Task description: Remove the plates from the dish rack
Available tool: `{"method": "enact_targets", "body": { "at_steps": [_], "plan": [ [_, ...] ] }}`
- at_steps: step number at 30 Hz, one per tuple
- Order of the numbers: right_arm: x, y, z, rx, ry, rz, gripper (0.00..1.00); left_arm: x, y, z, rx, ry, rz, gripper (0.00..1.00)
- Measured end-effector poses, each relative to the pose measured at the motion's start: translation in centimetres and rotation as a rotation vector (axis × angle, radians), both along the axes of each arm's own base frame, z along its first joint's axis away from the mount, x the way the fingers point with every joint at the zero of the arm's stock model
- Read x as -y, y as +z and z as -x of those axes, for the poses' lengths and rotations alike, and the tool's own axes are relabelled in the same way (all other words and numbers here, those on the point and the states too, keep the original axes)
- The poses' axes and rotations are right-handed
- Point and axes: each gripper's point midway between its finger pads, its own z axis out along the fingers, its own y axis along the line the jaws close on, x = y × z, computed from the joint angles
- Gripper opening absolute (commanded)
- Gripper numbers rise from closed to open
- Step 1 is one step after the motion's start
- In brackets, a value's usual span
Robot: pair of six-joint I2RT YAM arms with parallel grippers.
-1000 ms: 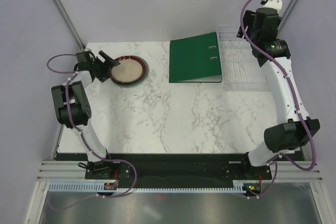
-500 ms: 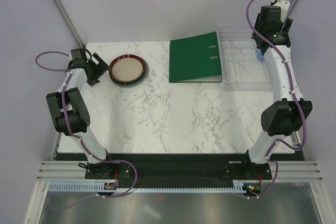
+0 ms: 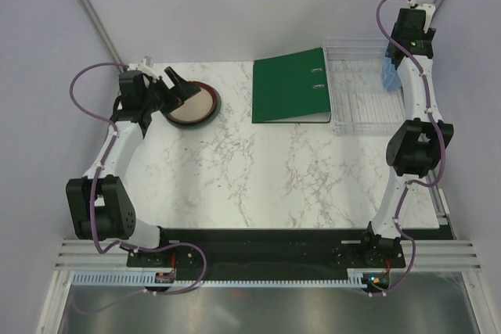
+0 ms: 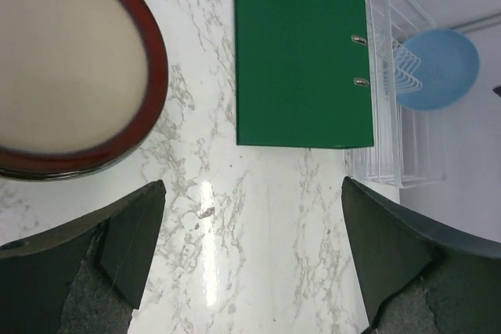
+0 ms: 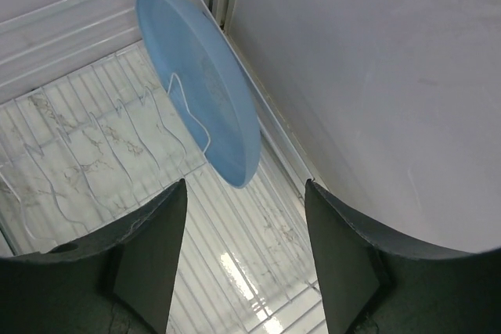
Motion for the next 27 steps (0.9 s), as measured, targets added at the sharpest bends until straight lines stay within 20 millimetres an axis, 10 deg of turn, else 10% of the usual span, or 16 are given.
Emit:
{"method": "enact_targets", "body": {
  "at_steps": [12,21,27],
  "plan": [
    [0.4,-1.7,-3.0,0.007,0.02,-0.005,0.64,3.3,-3.3,0.4,-0.066,-0.091,0.05,1.0],
    [0.7,-7.5,-4.7,-0.078,0.025,-0.008,0.54,4.6,-4.2,0.8,-0.078,-0.133,0.061,1.0],
    [1.2,-8.7,-4.8,-0.1,0.021,-0.008,0.31,4.6,-4.5,0.7,-0.079,-0.133,0.065,1.0]
  ]
}}
